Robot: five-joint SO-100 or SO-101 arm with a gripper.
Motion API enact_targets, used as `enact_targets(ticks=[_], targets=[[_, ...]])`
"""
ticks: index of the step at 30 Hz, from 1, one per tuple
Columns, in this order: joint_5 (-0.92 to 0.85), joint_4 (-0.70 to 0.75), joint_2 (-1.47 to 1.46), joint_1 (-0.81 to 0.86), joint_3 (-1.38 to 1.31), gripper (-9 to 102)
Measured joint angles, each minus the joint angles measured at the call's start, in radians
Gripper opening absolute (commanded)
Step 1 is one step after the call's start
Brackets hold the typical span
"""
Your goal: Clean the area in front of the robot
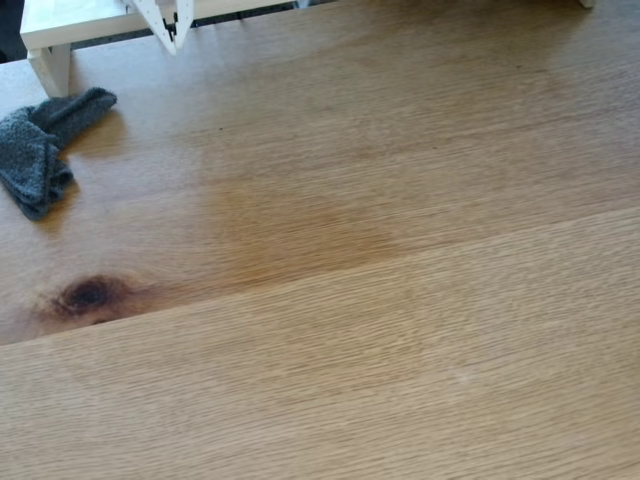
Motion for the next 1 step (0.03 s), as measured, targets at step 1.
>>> enact_targets(ticks=[1], targets=[[-0.002, 0.0, 0.0, 0.003, 0.0, 0]])
